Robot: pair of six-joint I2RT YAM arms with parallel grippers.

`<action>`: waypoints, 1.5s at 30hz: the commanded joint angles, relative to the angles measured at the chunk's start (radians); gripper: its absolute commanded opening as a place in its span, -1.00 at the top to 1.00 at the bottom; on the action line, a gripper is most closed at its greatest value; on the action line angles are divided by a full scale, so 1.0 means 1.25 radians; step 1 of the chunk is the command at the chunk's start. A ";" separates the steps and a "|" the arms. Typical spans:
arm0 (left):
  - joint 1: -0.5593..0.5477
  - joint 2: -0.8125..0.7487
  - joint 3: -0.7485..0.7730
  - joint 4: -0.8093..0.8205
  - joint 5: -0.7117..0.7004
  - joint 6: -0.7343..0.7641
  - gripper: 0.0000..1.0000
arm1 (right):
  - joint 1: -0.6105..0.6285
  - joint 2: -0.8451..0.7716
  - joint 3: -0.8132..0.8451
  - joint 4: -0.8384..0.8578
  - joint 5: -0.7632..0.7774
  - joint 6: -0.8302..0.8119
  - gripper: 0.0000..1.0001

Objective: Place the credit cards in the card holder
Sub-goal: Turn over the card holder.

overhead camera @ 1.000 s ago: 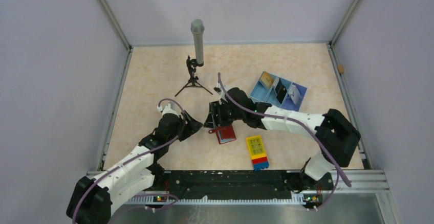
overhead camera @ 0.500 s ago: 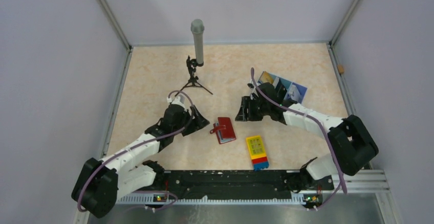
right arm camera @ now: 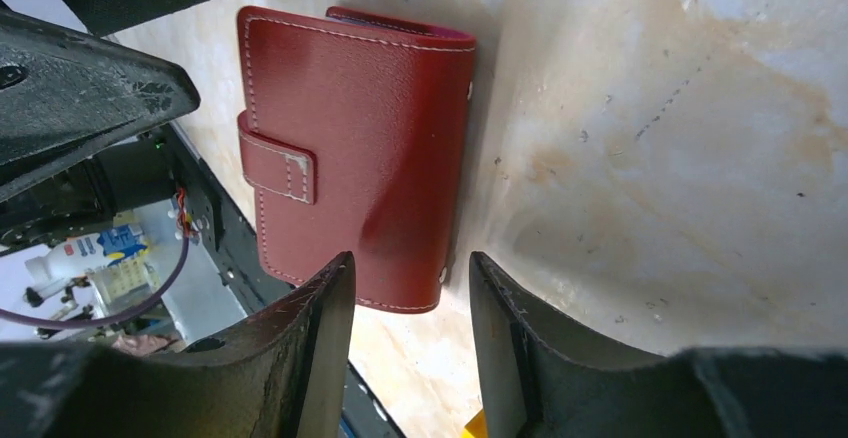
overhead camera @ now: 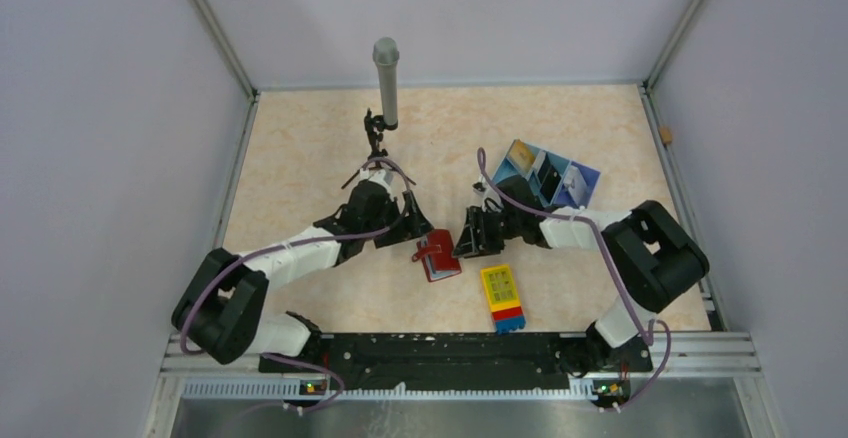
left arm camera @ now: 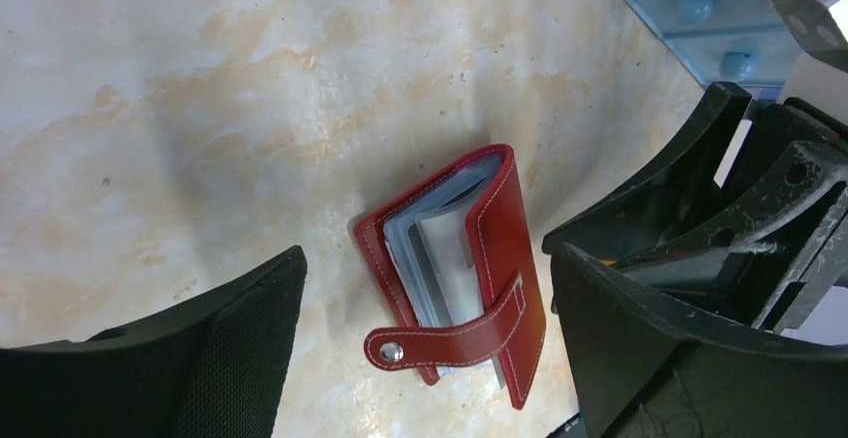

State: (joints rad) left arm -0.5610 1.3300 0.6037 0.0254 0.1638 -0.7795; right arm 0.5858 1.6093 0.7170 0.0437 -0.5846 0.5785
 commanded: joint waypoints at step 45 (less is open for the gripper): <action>-0.095 0.001 -0.072 0.022 -0.155 -0.093 0.05 | 0.074 0.058 -0.074 0.364 0.034 0.276 1.00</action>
State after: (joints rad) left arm -0.6617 1.4078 0.4934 0.1852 0.0151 -0.8783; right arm 0.6659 1.7596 0.5800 0.5148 -0.6132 0.9634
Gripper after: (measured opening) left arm 0.362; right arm 0.041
